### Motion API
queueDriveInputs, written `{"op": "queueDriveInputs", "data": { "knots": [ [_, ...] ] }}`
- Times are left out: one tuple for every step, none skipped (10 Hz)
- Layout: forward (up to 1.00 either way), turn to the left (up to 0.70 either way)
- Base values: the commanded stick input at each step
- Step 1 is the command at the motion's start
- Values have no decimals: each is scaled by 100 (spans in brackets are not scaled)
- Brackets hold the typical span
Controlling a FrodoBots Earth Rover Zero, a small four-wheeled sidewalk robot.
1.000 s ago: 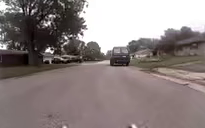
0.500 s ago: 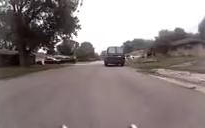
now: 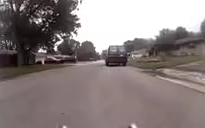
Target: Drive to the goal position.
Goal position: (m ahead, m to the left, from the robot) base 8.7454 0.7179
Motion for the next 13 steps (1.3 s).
{"op": "queueDriveInputs", "data": {
  "knots": [
    [100,-6],
    [100,-2],
    [100,-1],
    [100,0],
    [100,0],
    [100,0],
    [100,0],
    [100,0],
    [100,0],
    [100,0],
    [100,0],
    [100,0],
    [100,0]
  ]
}}
